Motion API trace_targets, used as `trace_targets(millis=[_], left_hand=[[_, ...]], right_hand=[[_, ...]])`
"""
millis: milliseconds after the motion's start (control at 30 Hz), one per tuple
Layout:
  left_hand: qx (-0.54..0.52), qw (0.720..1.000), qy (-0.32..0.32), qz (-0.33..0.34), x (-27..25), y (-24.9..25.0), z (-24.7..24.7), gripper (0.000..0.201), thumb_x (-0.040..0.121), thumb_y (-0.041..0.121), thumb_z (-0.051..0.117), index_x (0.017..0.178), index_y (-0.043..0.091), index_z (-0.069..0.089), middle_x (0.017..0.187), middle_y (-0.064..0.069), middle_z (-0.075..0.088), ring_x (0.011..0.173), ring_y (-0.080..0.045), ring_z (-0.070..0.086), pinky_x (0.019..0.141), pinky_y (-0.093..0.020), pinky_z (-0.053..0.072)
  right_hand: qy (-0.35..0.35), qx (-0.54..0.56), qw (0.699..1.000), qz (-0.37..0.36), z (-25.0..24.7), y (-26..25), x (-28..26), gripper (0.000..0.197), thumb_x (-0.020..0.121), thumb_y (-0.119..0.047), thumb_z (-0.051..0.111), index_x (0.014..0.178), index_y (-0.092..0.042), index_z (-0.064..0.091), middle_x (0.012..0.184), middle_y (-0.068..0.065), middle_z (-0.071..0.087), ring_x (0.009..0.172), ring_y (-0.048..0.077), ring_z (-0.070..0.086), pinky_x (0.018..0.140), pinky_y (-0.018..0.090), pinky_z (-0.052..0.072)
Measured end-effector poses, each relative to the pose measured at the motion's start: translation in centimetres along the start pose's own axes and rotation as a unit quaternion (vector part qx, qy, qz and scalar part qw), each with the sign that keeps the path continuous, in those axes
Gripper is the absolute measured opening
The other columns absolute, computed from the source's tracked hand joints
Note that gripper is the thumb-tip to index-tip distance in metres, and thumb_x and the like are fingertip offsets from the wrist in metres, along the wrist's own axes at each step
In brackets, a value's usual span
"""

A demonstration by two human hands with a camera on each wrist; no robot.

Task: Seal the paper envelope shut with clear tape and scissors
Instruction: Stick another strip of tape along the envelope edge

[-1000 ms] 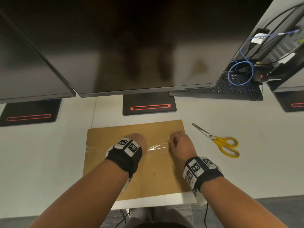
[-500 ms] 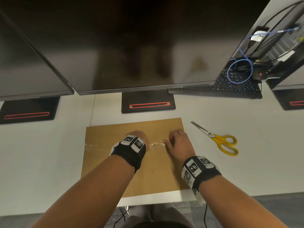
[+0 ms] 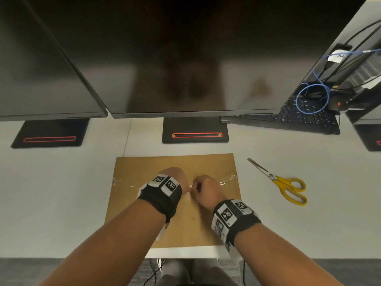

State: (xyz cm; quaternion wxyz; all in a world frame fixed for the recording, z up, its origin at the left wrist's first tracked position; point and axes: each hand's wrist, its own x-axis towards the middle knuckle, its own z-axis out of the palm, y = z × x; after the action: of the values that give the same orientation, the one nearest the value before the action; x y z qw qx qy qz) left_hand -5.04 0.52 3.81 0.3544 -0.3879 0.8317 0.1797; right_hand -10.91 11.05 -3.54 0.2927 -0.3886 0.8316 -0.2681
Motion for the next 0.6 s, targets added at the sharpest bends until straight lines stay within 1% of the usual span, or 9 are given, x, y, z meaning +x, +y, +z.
trace_targets(millis=[67,133,200,267,333,400,467,533,600], left_hand=[[-0.075,0.997,-0.03,0.009,-0.1,-1.6,0.4,0.046,0.085,0.053,0.055,0.07,0.011,0.066,0.066,-0.004,0.066,0.069,-0.022,0.066,0.077,-0.031,0.053],[-0.132,0.988,-0.08,0.031,-0.1,-3.6,0.3,0.06,0.082,0.065,0.05,0.052,0.014,0.059,0.049,-0.002,0.061,0.056,-0.019,0.061,0.079,-0.031,0.052],[-0.169,0.978,-0.091,0.077,-0.4,-5.8,-0.1,0.06,0.086,0.064,0.046,0.052,0.017,0.058,0.051,0.0,0.061,0.058,-0.017,0.058,0.08,-0.03,0.048],[-0.2,0.97,-0.065,0.125,-0.6,-7.5,-0.6,0.052,0.094,0.055,0.044,0.06,0.017,0.056,0.06,0.0,0.061,0.062,-0.016,0.056,0.072,-0.027,0.044],[-0.206,0.968,-0.034,0.141,-0.4,-8.4,-0.8,0.045,0.095,0.047,0.047,0.062,0.018,0.056,0.061,0.001,0.058,0.061,-0.015,0.054,0.065,-0.027,0.042],[-0.161,0.978,0.001,0.133,-0.2,-8.6,-0.6,0.044,0.093,0.045,0.051,0.059,0.018,0.055,0.062,-0.001,0.056,0.066,-0.019,0.055,0.066,-0.028,0.042],[-0.089,0.989,0.041,0.112,-0.1,-8.4,-0.5,0.041,0.09,0.045,0.054,0.061,0.017,0.058,0.068,-0.003,0.058,0.074,-0.021,0.058,0.067,-0.029,0.043],[-0.016,0.994,0.083,0.074,-0.4,-8.1,-0.8,0.039,0.086,0.043,0.055,0.059,0.015,0.055,0.064,0.0,0.055,0.071,-0.02,0.057,0.057,-0.025,0.039],[0.026,0.995,0.09,0.042,-0.7,-7.7,-1.0,0.039,0.086,0.039,0.056,0.056,0.015,0.046,0.059,0.002,0.048,0.066,-0.019,0.053,0.051,-0.024,0.034]], right_hand=[[-0.008,-0.004,1.0,0.023,-0.2,-0.3,0.2,0.014,0.086,-0.015,0.056,0.084,-0.004,0.065,0.094,0.012,0.064,0.08,0.022,0.059,0.077,0.032,0.052],[-0.021,-0.01,0.999,0.037,-0.2,-0.6,0.3,0.013,0.085,-0.018,0.06,0.08,-0.006,0.062,0.094,0.012,0.063,0.085,0.025,0.06,0.08,0.033,0.051],[-0.034,-0.016,0.998,0.055,0.0,-0.9,0.4,0.019,0.084,-0.024,0.064,0.07,-0.014,0.054,0.091,0.009,0.061,0.083,0.023,0.058,0.077,0.031,0.049],[-0.04,-0.016,0.997,0.07,0.1,-0.9,0.7,0.028,0.083,-0.03,0.065,0.065,-0.019,0.048,0.086,0.005,0.057,0.079,0.02,0.055,0.073,0.029,0.046],[-0.043,-0.018,0.996,0.081,-0.1,-1.1,0.8,0.028,0.083,-0.033,0.066,0.067,-0.017,0.051,0.083,0.003,0.056,0.077,0.018,0.053,0.07,0.026,0.043],[-0.046,-0.019,0.995,0.087,-0.1,-1.2,0.8,0.026,0.084,-0.034,0.065,0.072,-0.015,0.054,0.081,0.002,0.056,0.076,0.017,0.053,0.07,0.026,0.041],[-0.041,-0.021,0.995,0.085,0.0,-1.3,0.8,0.026,0.085,-0.033,0.065,0.07,-0.016,0.053,0.083,0.002,0.056,0.077,0.018,0.054,0.071,0.026,0.043],[-0.033,-0.026,0.996,0.079,0.2,-1.3,0.7,0.028,0.084,-0.032,0.065,0.067,-0.017,0.049,0.085,0.003,0.057,0.077,0.018,0.053,0.072,0.025,0.044],[-0.025,-0.033,0.996,0.077,0.3,-1.3,0.7,0.028,0.084,-0.033,0.065,0.067,-0.018,0.048,0.088,0.003,0.057,0.078,0.018,0.054,0.072,0.024,0.043]])
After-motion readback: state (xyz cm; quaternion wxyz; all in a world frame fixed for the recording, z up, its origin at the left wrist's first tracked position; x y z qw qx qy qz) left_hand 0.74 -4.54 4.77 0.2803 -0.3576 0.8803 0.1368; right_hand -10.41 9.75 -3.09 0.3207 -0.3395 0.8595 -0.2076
